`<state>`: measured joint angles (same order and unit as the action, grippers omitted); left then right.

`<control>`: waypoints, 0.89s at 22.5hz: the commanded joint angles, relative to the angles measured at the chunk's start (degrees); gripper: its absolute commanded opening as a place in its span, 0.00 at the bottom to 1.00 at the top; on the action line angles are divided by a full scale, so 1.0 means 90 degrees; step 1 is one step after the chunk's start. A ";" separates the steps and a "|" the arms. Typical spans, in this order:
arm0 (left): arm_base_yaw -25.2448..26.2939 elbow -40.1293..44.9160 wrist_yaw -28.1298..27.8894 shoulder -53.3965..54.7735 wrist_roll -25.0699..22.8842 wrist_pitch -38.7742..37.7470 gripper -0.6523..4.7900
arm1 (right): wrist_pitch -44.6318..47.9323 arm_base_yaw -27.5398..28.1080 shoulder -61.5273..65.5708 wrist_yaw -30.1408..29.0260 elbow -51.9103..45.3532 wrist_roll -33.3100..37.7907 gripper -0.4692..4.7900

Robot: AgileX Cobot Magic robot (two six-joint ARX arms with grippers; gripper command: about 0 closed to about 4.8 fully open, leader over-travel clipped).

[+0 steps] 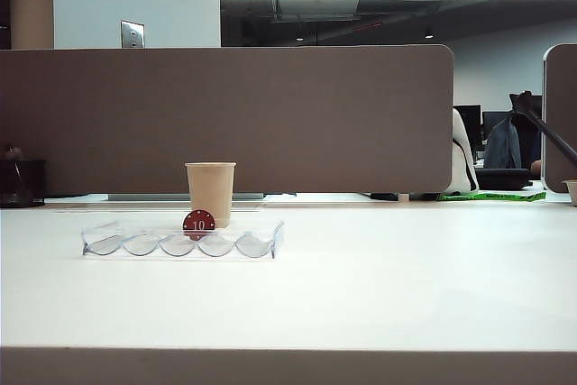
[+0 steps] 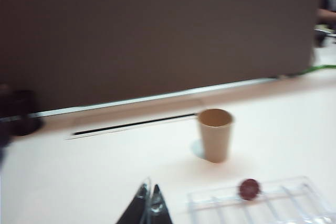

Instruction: Pick up the chip with the greater value and put it into the paper cup.

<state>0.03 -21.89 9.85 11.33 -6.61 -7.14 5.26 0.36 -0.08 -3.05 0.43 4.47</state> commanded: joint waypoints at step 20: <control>-0.0017 0.1438 -0.0335 -0.1226 0.0852 0.0345 0.11 | 0.0306 -0.0005 -0.0005 0.0148 -0.0007 0.0002 0.08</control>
<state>-0.05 -9.02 6.83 0.30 0.84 -7.11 6.74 0.32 -0.08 -1.69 0.43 4.47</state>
